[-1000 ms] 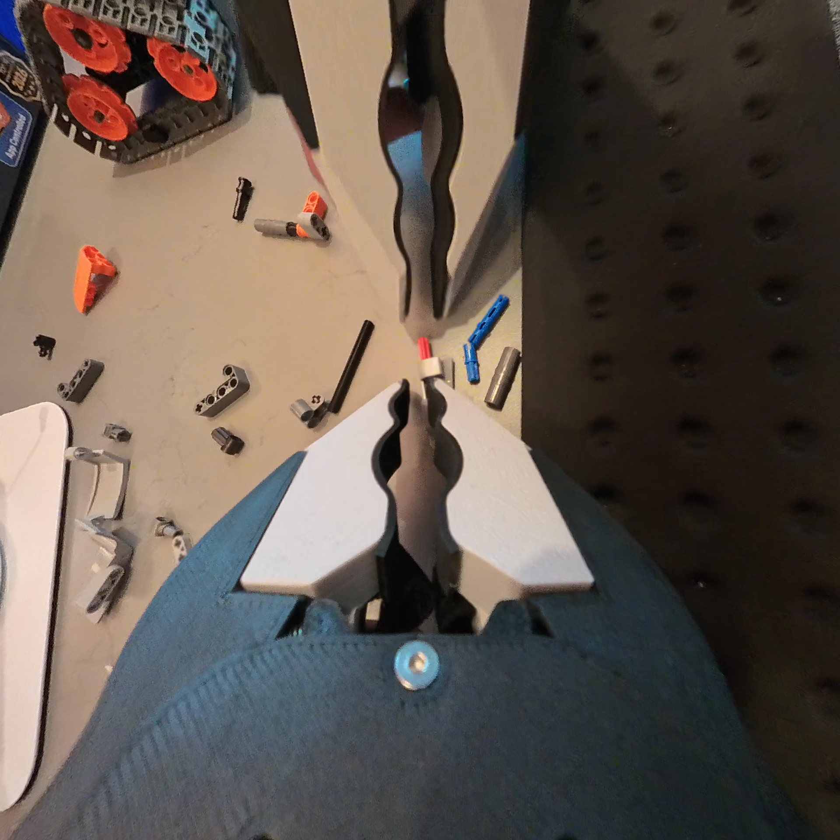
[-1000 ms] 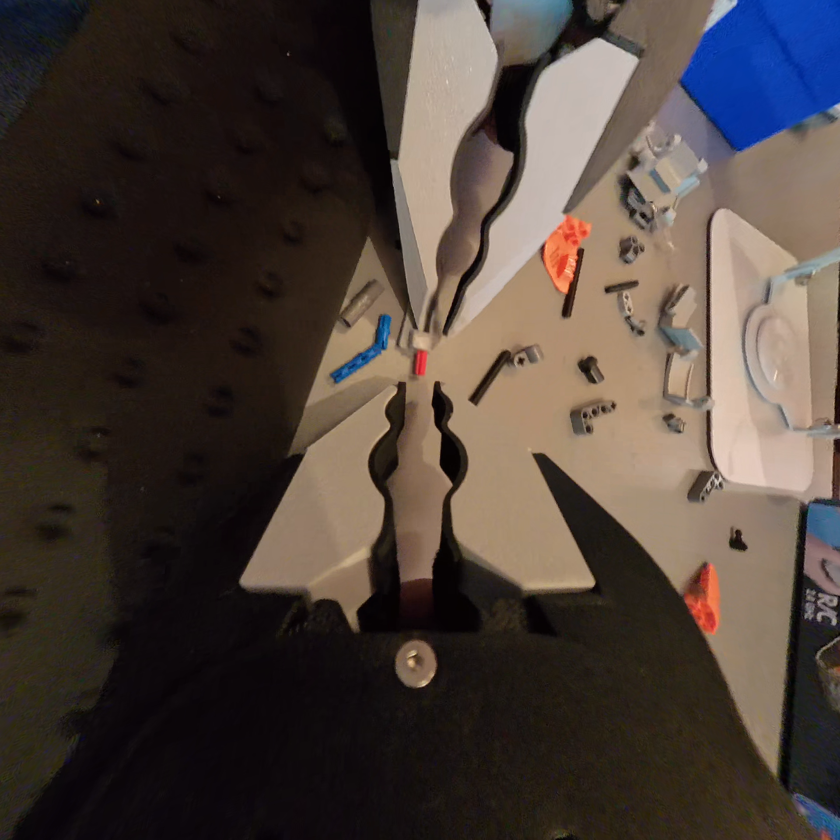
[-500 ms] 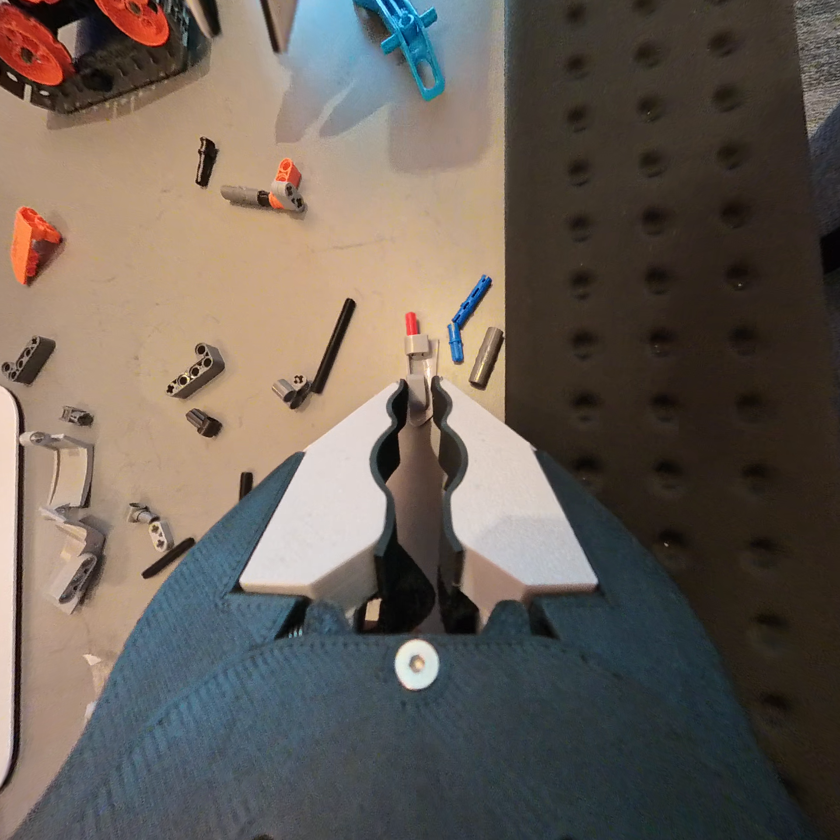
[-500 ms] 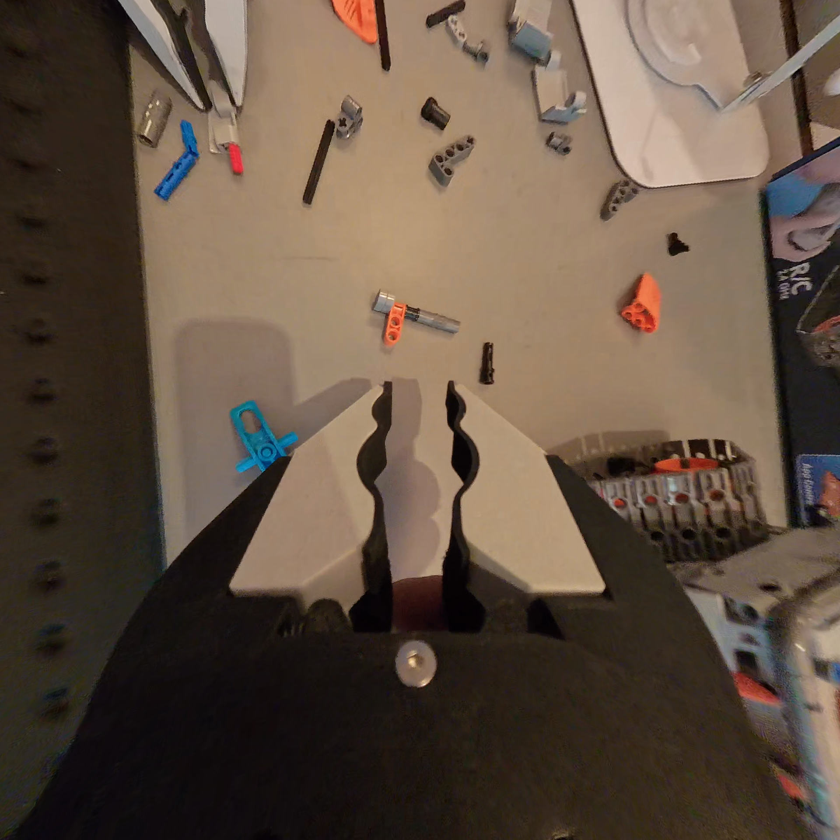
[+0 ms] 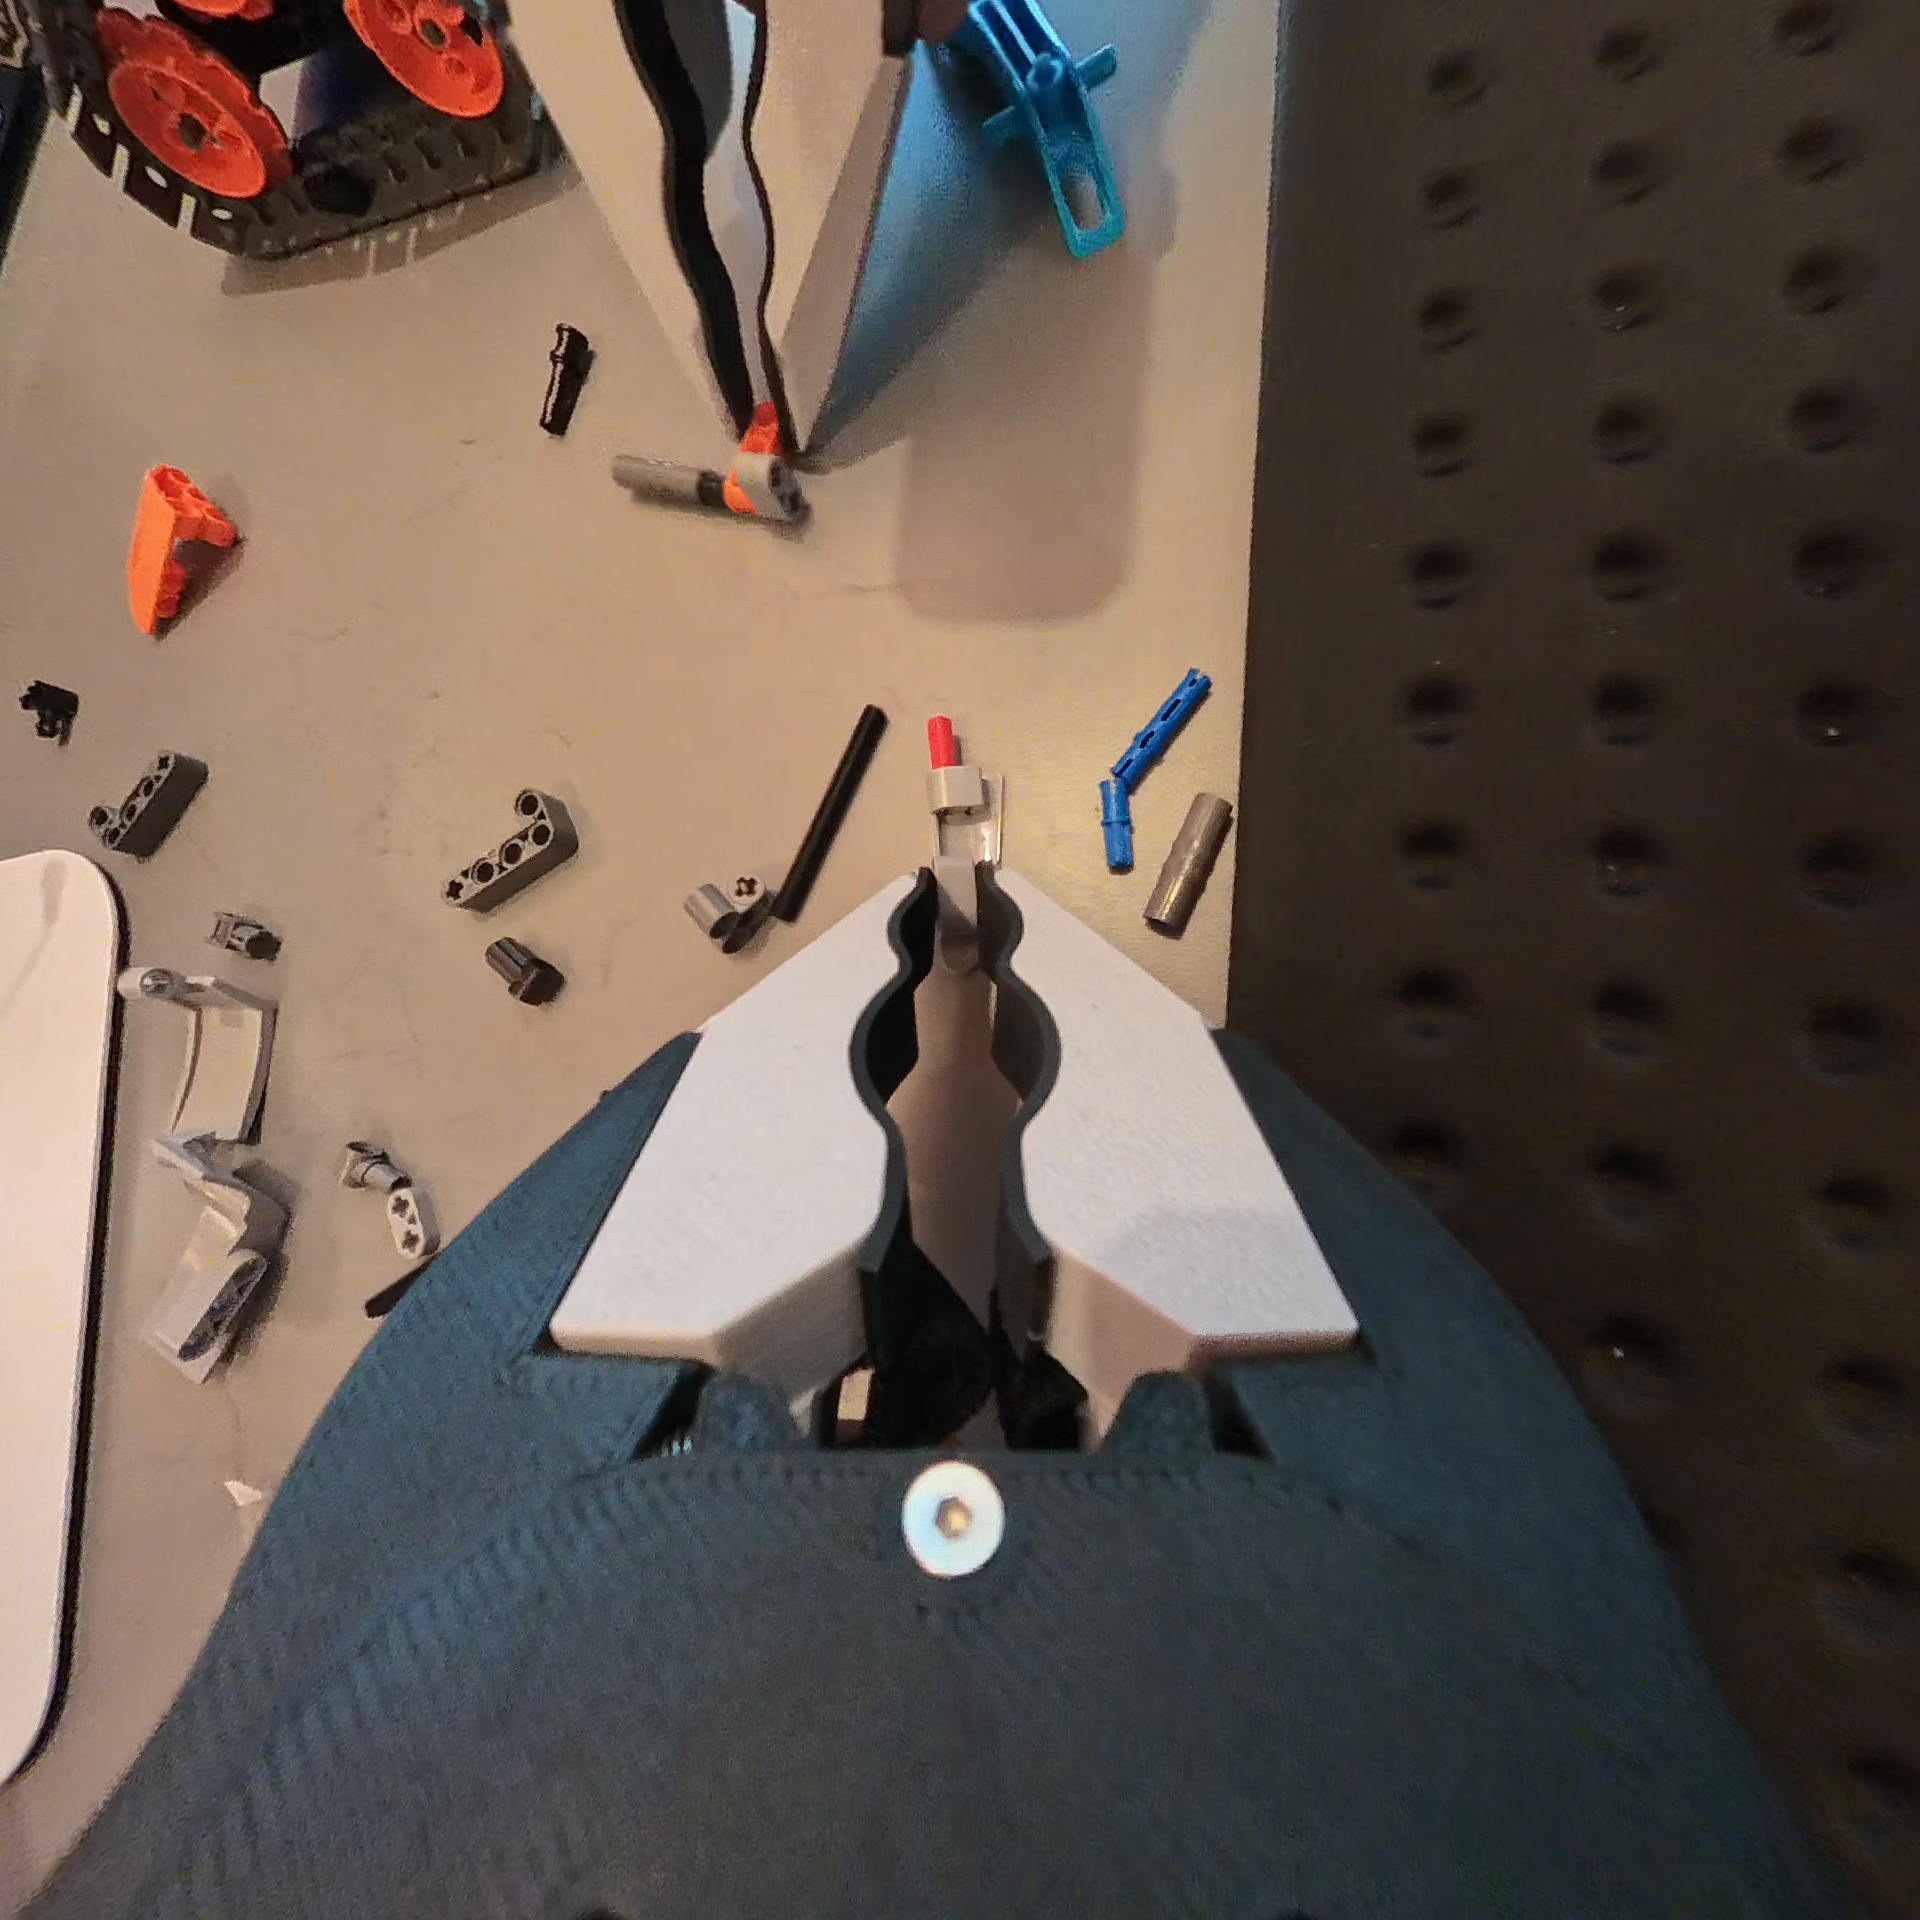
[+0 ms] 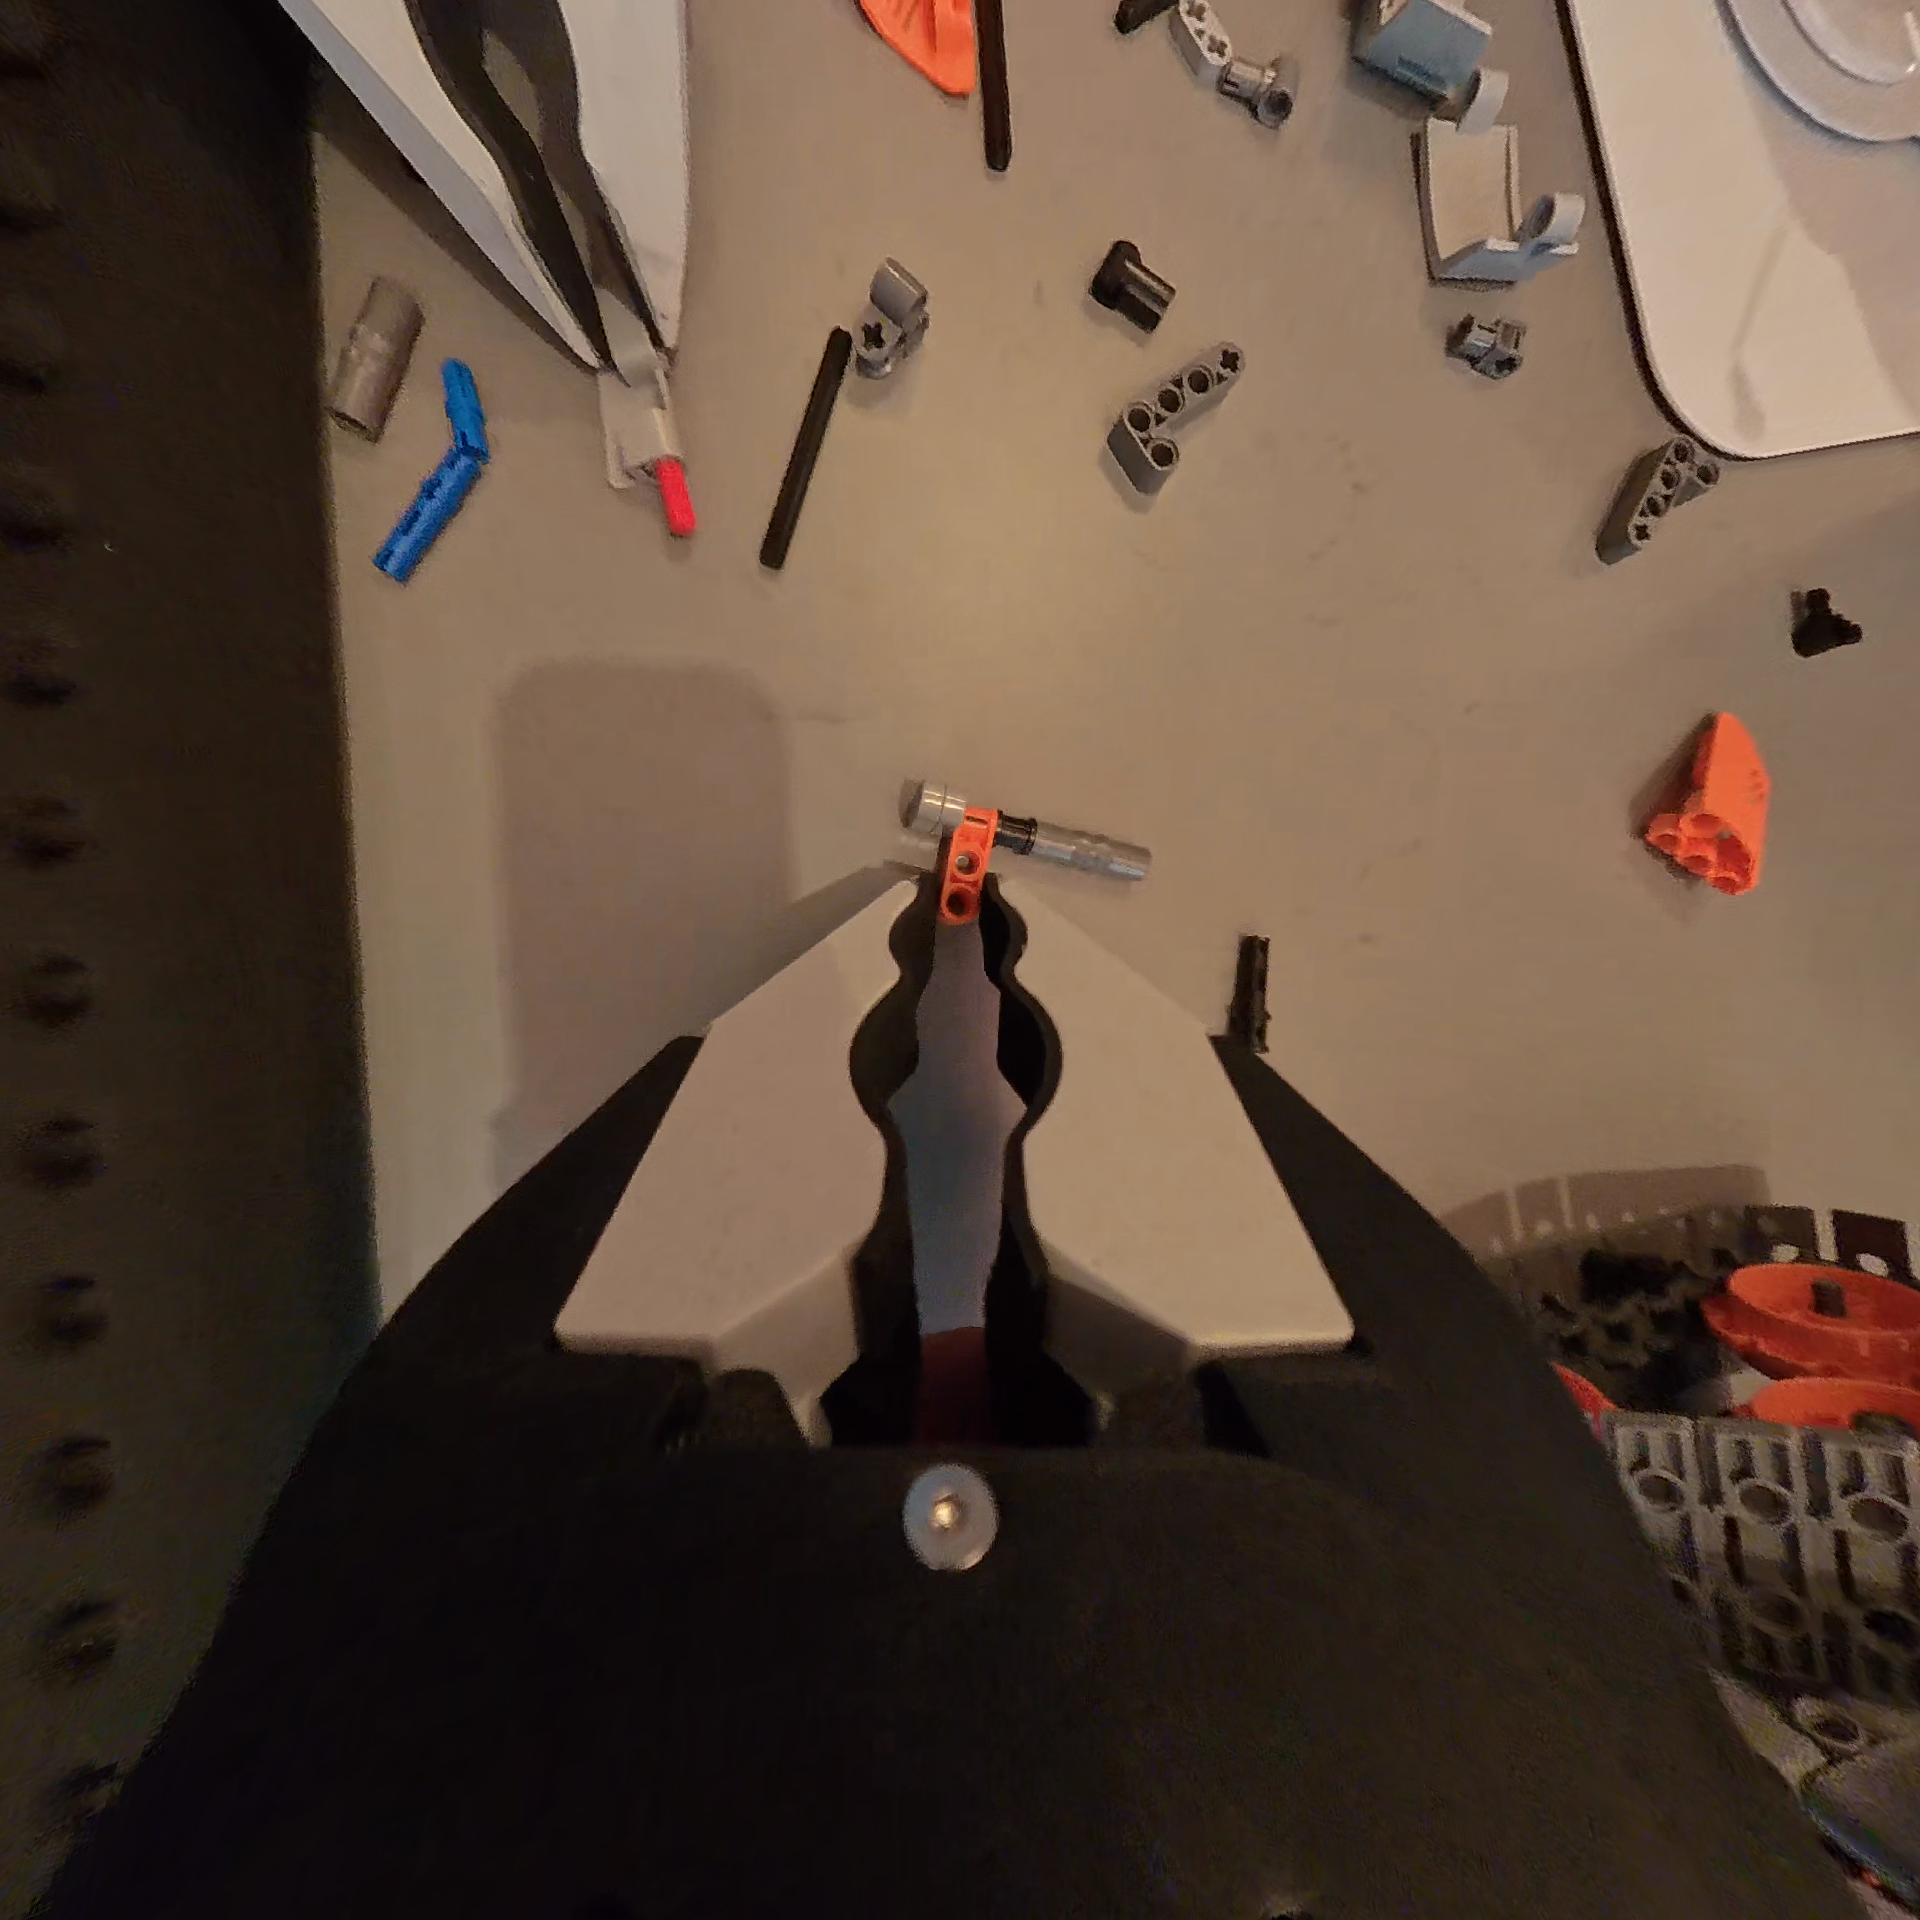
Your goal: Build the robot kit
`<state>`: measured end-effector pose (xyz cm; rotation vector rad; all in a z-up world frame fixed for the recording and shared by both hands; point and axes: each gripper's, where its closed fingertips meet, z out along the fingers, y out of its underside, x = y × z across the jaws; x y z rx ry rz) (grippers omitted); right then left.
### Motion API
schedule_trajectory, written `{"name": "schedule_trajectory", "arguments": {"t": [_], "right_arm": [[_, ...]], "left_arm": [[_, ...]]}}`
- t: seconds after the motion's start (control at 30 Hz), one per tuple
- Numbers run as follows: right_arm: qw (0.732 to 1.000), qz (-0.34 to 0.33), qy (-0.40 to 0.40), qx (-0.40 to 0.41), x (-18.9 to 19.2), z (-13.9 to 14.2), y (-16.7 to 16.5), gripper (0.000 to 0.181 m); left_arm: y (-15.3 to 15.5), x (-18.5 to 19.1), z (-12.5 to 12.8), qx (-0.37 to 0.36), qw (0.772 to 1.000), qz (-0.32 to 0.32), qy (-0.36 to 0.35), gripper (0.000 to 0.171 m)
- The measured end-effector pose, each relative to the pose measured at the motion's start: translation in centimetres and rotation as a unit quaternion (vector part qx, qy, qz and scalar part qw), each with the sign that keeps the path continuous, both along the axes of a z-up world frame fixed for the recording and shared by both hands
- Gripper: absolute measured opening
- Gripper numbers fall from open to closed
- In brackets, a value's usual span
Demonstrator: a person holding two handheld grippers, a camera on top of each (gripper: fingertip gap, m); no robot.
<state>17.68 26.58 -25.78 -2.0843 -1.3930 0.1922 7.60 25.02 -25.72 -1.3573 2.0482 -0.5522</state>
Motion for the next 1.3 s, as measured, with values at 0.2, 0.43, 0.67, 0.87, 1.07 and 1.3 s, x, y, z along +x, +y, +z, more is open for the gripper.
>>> {"name": "schedule_trajectory", "arguments": {"t": [0.2, 0.43, 0.67, 0.87, 1.07, 1.3], "right_arm": [[0.999, -0.004, 0.033, -0.031, -2.6, 0.2, -0.7, 0.018], [0.999, -0.016, 0.03, 0.002, -1.6, 1.6, 0.2, 0.022], [1.0, -0.023, 0.003, 0.013, -0.4, 0.8, 0.8, 0.023], [1.0, -0.017, 0.001, 0.002, -0.5, 0.0, 0.8, 0.006], [1.0, -0.017, -0.002, 0.003, -0.4, 0.0, 0.6, 0.005], [0.999, -0.032, -0.002, -0.01, 0.4, 0.0, 0.3, 0.013]], "left_arm": [[0.4, 0.3, 0.1, 0.004, 1.0, 0.012, -0.004, 0.007], [0.6, 0.8, 0.1, 0.004, 1.0, 0.024, -0.008, 0.007], [0.8, 1.4, 0.7, 0.006, 0.999, 0.028, -0.022, 0.007], [1.1, 1.4, 0.7, 0.006, 0.999, 0.032, -0.025, 0.007], [1.3, 1.3, 0.7, 0.004, 0.999, 0.036, -0.028, 0.007], [1.5, 1.2, 0.7, 0.003, 0.999, 0.039, -0.029, 0.007]]}}
